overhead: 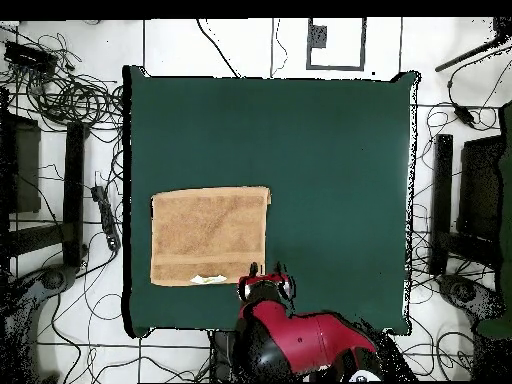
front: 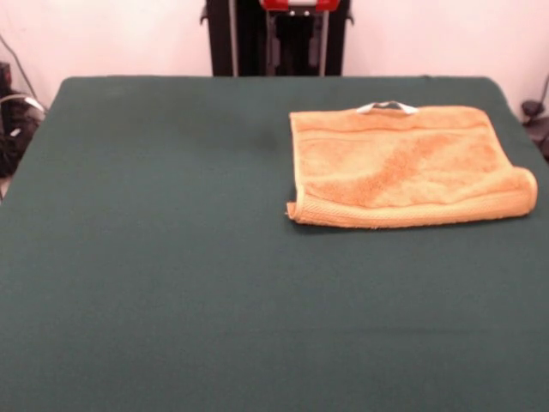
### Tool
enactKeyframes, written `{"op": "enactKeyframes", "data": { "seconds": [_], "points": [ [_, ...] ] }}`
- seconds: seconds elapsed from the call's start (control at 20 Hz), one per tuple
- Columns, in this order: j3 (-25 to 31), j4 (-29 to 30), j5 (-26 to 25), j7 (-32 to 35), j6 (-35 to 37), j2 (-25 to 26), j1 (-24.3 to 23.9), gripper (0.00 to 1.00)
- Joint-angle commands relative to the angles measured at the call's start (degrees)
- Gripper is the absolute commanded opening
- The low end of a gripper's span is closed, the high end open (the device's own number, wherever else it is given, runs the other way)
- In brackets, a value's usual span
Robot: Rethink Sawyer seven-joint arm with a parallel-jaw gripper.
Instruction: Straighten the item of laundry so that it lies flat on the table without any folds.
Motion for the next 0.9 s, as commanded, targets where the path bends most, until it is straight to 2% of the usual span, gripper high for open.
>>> {"op": "enactKeyframes", "data": {
  "seconds": [0.05,0.3,0.9],
  "points": [
    [4.9,1.2,2.0,2.4,12.5,-1.4,-3.1,1.00],
    [3.4,0.4,1.5,3.8,11.3,-0.1,-1.3,1.00],
    [-0.6,-3.5,1.6,7.0,6.2,7.8,3.5,1.00]
  ]
}}
